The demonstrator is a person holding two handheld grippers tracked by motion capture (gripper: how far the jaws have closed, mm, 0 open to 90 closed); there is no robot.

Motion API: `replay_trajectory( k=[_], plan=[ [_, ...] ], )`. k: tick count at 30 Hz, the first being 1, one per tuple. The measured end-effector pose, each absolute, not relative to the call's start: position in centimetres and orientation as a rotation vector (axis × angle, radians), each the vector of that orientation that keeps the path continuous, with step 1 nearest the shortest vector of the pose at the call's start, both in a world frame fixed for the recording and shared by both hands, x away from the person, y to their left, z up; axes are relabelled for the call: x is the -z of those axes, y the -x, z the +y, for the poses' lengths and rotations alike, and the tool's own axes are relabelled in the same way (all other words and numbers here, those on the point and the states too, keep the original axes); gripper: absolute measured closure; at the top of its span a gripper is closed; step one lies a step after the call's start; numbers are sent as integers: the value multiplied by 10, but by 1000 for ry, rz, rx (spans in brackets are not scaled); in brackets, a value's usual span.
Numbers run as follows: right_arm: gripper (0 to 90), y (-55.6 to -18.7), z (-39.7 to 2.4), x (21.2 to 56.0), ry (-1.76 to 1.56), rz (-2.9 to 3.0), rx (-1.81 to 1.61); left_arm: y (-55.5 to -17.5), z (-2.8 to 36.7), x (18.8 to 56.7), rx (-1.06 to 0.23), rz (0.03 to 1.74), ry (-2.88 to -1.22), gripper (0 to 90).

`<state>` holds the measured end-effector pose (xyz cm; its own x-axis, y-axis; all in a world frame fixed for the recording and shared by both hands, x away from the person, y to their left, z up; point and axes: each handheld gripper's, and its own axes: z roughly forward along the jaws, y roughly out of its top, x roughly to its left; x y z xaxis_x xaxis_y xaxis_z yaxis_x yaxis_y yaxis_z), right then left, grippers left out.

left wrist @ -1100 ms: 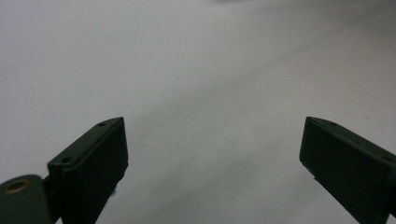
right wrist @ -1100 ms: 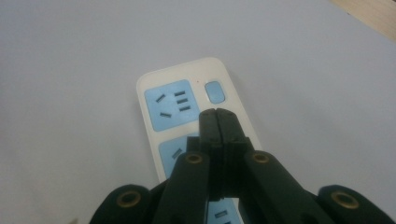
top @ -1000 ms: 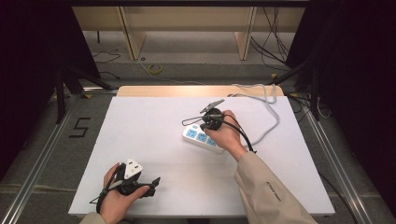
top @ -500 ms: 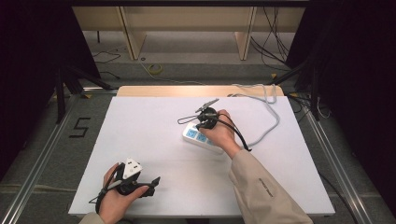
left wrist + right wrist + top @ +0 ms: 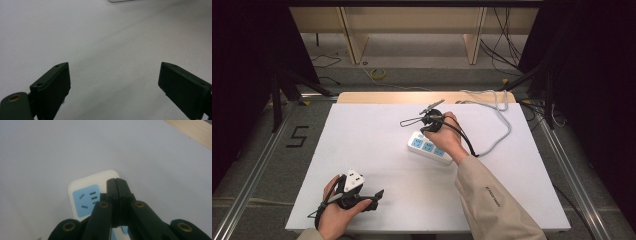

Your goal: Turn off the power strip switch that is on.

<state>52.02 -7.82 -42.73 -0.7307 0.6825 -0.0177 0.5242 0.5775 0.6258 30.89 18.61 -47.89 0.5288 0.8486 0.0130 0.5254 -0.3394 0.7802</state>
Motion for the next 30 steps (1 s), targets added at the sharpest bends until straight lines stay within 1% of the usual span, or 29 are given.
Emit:
replay_trajectory(
  k=[23, 30],
  plan=[
    [900, -532, -73, 432, -1016, 2565, -844, -310, 185, 480, -533, 1119, -2009, 111],
    [900, -533, -66, 433, -1000, 2583, -822, -309, 185, 480, -532, 1115, -2016, 112]
  ],
)
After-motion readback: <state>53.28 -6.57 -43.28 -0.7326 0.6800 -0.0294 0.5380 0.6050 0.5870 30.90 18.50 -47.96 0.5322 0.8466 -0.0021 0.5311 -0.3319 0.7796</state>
